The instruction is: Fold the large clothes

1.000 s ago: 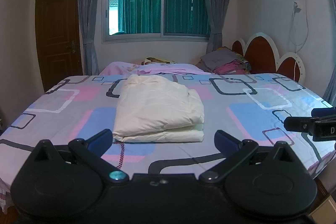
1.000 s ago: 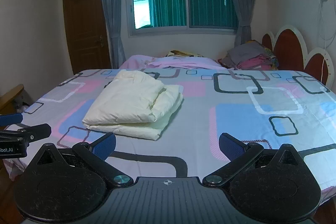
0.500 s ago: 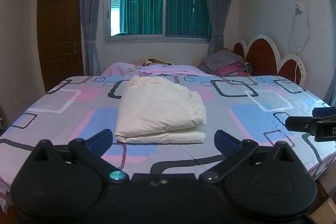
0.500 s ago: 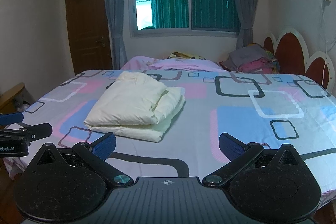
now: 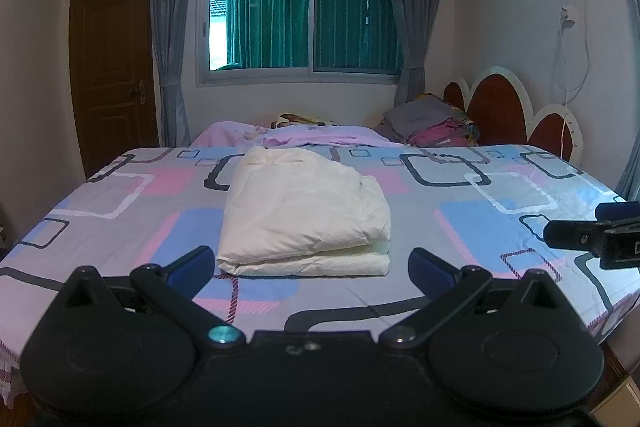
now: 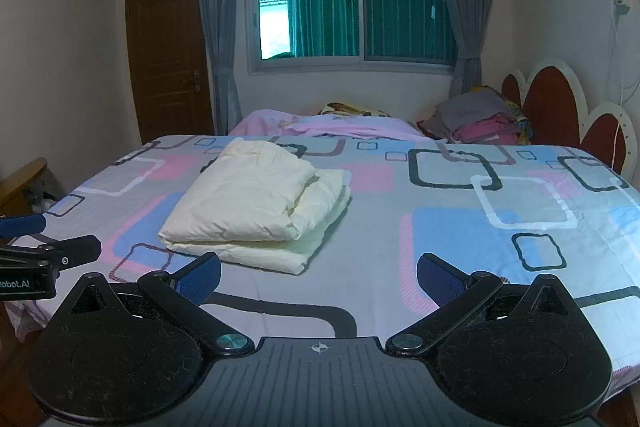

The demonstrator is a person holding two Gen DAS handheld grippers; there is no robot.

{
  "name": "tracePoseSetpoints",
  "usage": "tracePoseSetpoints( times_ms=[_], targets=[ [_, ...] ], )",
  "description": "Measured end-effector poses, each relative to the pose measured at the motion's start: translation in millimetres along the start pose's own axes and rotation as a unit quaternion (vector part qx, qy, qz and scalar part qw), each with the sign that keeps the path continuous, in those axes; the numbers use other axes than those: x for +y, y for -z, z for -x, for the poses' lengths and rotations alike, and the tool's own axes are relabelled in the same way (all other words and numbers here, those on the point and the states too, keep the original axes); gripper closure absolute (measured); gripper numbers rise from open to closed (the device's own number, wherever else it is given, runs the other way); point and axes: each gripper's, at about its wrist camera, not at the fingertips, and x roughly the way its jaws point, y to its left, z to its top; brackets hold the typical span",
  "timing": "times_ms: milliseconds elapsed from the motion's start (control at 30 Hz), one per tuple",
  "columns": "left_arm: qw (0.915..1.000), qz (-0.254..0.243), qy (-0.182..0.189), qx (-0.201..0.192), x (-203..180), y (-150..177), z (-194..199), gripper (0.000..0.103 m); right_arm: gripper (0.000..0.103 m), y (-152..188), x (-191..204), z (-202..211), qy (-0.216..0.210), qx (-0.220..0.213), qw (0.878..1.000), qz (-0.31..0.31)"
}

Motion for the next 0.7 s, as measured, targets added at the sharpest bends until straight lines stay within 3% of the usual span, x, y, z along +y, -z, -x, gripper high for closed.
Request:
tracePoseSetpoints(
  times_ms=[700],
  targets=[
    [1.0,0.002,-0.005,-0.001,-3.6,-1.1,0.3,0.0,0.0,0.3,-8.5,2.6,-0.002,-0.001,1.0,-0.002]
  ],
)
